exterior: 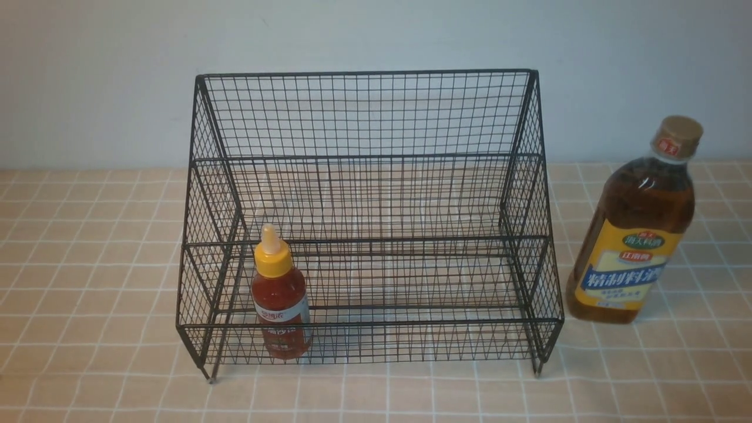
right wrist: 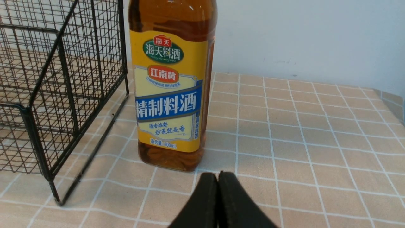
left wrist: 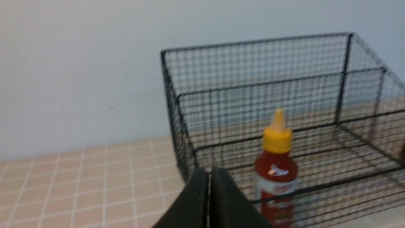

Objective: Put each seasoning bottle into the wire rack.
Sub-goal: Use the right arm to grab the condiment bottle closest to it

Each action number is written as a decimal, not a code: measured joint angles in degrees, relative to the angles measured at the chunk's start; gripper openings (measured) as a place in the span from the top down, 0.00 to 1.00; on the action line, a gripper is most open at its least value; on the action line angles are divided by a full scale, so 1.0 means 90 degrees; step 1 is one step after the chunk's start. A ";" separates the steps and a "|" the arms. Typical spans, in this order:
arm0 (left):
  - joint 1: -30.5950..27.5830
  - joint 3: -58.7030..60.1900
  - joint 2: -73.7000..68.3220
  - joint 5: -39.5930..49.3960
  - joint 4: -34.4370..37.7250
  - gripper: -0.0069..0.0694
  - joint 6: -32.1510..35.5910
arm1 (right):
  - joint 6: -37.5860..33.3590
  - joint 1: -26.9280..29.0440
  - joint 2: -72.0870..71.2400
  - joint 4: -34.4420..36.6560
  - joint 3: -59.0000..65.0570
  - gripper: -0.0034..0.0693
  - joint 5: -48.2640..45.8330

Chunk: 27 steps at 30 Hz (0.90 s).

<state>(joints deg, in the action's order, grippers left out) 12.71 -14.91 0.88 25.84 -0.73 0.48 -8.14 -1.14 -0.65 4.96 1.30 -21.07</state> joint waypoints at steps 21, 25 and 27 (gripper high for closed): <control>-0.1192 0.1816 0.0000 -0.0418 0.0158 0.92 0.0245 | 0.0000 0.0000 0.0000 0.0006 0.0000 0.97 -0.0005; -0.1192 0.1816 0.0000 -0.0418 0.0158 0.92 0.0245 | 0.0000 0.0000 0.0000 0.0006 0.0000 0.97 -0.0005; -0.1192 0.1816 0.0000 -0.0418 0.0158 0.92 0.0245 | 0.0000 0.0000 0.0000 0.0006 0.0000 0.97 -0.0005</control>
<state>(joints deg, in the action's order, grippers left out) 1.98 1.43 0.88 22.08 0.69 2.69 -8.14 -1.14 -0.65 5.02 1.30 -21.11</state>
